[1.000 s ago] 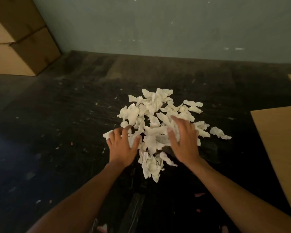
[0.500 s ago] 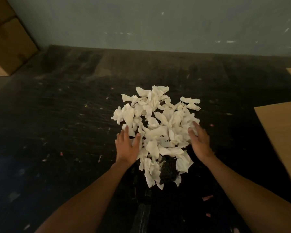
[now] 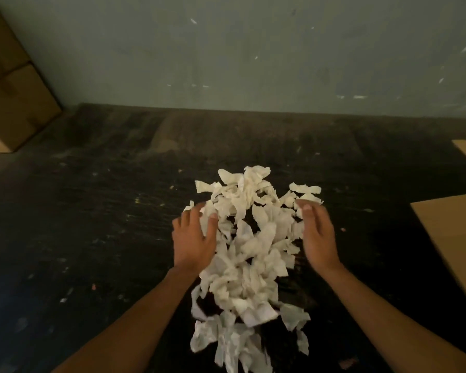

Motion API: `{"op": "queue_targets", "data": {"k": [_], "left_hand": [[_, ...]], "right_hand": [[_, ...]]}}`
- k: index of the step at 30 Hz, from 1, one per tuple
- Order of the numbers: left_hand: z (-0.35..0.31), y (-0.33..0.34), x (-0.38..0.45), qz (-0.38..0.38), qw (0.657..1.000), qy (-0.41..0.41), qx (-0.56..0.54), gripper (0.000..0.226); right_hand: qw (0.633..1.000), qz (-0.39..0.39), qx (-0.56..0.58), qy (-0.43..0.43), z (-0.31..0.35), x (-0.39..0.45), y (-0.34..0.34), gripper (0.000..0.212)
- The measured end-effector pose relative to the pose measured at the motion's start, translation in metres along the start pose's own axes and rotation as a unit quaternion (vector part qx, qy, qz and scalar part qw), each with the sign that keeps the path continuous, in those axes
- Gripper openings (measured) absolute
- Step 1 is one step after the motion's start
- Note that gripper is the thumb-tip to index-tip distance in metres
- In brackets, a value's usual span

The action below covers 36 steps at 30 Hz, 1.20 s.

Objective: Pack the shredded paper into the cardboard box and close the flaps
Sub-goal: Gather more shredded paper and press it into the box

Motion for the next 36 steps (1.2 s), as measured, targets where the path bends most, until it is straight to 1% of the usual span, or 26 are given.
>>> {"op": "queue_targets", "data": {"k": [3,5,7,9,12,14,15,16,18,19,21,22,23,25,26,28,32,34,36], "left_hand": [[0.051,0.021,0.040,0.058,0.994,-0.094,-0.013,0.068],[0.081,0.040,0.060,0.077,0.984,-0.150,-0.052,0.070],[0.099,0.058,0.076,0.073,0.974,-0.190,-0.103,0.070],[0.104,0.074,0.088,0.073,0.970,-0.195,-0.127,0.069],[0.093,0.094,0.099,0.089,0.969,-0.172,-0.155,0.075],[0.080,0.105,0.101,0.109,0.967,-0.156,-0.169,0.082],[0.072,0.109,0.099,0.120,0.966,-0.148,-0.172,0.081],[0.066,0.112,0.096,0.127,0.965,-0.145,-0.181,0.074],[0.053,0.118,0.087,0.125,0.951,-0.157,-0.235,0.056],[0.046,0.120,0.082,0.124,0.940,-0.169,-0.270,0.052],[0.029,0.118,0.073,0.124,0.922,-0.182,-0.319,0.050],[0.020,0.115,0.070,0.123,0.916,-0.178,-0.339,0.048],[0.010,0.109,0.066,0.117,0.913,-0.166,-0.354,0.045],[-0.009,0.087,0.059,0.096,0.916,-0.130,-0.368,0.039],[-0.017,0.073,0.054,0.089,0.918,-0.104,-0.371,0.036],[-0.030,0.048,0.041,0.094,0.923,-0.047,-0.371,0.034],[-0.043,0.001,0.007,0.121,0.936,0.046,-0.326,0.033],[-0.046,-0.020,-0.014,0.129,0.942,0.087,-0.296,0.032],[-0.038,-0.032,-0.040,0.144,0.955,0.124,-0.228,0.034]], "right_hand": [[0.991,-0.057,-0.071,0.096,-0.032,0.076,-0.023,0.046],[0.979,-0.062,-0.119,0.151,-0.060,0.121,-0.031,0.056],[0.965,-0.048,-0.187,0.180,-0.082,0.154,-0.031,0.065],[0.952,-0.028,-0.232,0.199,-0.095,0.170,-0.019,0.068],[0.951,0.047,-0.254,0.168,-0.090,0.172,0.025,0.059],[0.952,0.111,-0.251,0.135,-0.081,0.159,0.058,0.055],[0.952,0.139,-0.245,0.118,-0.077,0.150,0.072,0.055],[0.952,0.168,-0.229,0.114,-0.075,0.140,0.083,0.056],[0.952,0.223,-0.153,0.142,-0.070,0.116,0.101,0.058],[0.950,0.246,-0.105,0.160,-0.063,0.103,0.108,0.059],[0.945,0.270,-0.034,0.183,-0.048,0.081,0.119,0.059],[0.945,0.274,-0.016,0.179,-0.040,0.071,0.122,0.055],[0.947,0.275,-0.004,0.165,-0.029,0.060,0.122,0.047],[0.950,0.280,0.012,0.137,-0.006,0.038,0.119,0.026],[0.951,0.283,0.017,0.127,0.003,0.026,0.114,0.022],[0.951,0.293,0.013,0.102,0.016,0.002,0.100,0.023],[0.937,0.349,-0.026,0.023,0.036,-0.046,0.071,0.026],[0.938,0.344,-0.037,-0.005,0.039,-0.063,0.048,0.032],[0.951,0.307,-0.030,-0.002,0.032,-0.076,0.023,0.029]]}}
Point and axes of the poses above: each hand's wrist, its own x-axis towards the middle knuckle, its own y-axis out of the palm, z = x × y, the point moved 10 cm from there along x, towards the middle knuckle, and after that the axes turned 15 degrees about y, right-handed, at the moved point
